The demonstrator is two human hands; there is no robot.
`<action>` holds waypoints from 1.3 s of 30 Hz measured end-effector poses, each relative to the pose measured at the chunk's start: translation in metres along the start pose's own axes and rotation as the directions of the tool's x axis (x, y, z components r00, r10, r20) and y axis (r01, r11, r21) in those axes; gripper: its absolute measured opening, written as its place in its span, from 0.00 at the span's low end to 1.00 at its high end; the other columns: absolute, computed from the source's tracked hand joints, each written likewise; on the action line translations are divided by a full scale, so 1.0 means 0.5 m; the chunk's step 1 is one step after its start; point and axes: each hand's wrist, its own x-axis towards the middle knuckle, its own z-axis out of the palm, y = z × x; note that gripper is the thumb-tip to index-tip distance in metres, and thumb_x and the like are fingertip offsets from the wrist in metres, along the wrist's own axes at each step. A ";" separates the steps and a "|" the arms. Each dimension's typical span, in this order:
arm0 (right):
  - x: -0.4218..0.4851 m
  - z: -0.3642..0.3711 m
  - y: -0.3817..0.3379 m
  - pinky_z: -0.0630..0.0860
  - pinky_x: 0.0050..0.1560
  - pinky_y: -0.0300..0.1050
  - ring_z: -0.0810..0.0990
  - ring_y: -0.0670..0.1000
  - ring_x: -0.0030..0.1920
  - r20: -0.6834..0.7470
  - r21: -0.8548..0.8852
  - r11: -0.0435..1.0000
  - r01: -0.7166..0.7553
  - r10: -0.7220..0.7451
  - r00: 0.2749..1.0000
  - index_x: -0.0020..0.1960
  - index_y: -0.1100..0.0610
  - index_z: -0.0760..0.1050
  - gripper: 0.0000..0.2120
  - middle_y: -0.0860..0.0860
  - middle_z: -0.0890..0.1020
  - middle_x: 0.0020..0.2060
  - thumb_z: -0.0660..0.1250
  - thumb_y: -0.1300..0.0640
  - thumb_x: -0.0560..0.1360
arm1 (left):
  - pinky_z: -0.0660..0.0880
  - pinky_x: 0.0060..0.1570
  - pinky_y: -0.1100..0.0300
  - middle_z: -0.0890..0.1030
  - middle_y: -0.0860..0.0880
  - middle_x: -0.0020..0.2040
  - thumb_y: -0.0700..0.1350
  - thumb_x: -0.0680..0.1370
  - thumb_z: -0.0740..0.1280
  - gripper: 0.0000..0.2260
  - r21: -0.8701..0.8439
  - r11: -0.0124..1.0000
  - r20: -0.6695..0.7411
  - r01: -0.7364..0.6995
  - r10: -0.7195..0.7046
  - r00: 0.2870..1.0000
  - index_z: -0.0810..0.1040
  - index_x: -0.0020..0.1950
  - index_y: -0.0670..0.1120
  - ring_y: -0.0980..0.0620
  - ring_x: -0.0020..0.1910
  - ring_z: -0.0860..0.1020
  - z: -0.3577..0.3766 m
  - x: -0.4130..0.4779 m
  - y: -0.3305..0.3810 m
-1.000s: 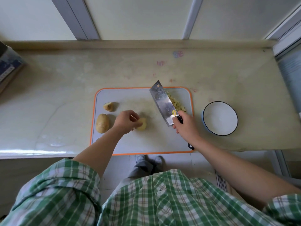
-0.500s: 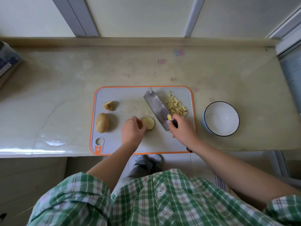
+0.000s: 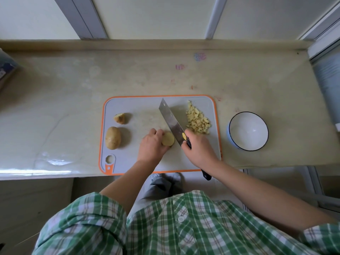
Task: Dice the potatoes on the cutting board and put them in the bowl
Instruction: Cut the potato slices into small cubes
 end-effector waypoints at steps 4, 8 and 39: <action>0.007 -0.003 -0.005 0.57 0.27 0.48 0.61 0.52 0.25 0.007 -0.026 1.000 0.005 -0.005 1.000 0.38 0.55 0.57 0.13 0.49 0.61 0.24 0.61 0.64 0.73 | 0.69 0.44 0.51 0.76 0.41 0.51 0.50 0.73 0.72 0.18 -0.032 0.998 -0.031 0.045 -0.046 0.998 0.75 0.58 0.41 0.38 0.47 0.77 0.003 0.008 0.015; 0.016 -0.009 -0.003 0.60 0.29 0.49 0.64 0.57 0.28 0.040 -0.068 0.998 0.008 -0.005 0.999 0.40 0.56 0.59 0.10 0.49 0.62 0.24 0.60 0.63 0.74 | 0.68 0.45 0.51 0.76 0.41 0.51 0.50 0.73 0.72 0.18 -0.077 0.993 -0.048 0.093 -0.097 0.994 0.75 0.56 0.40 0.38 0.47 0.76 0.009 0.015 0.024; 0.035 -0.008 -0.019 0.55 0.26 0.47 0.67 0.57 0.28 0.151 -0.144 0.988 0.052 -0.030 0.988 0.44 0.57 0.60 0.06 0.50 0.65 0.26 0.58 0.62 0.77 | 0.68 0.45 0.53 0.76 0.43 0.48 0.50 0.72 0.73 0.17 -0.177 0.975 -0.046 0.131 -0.142 0.989 0.74 0.55 0.42 0.42 0.45 0.76 0.009 0.019 0.015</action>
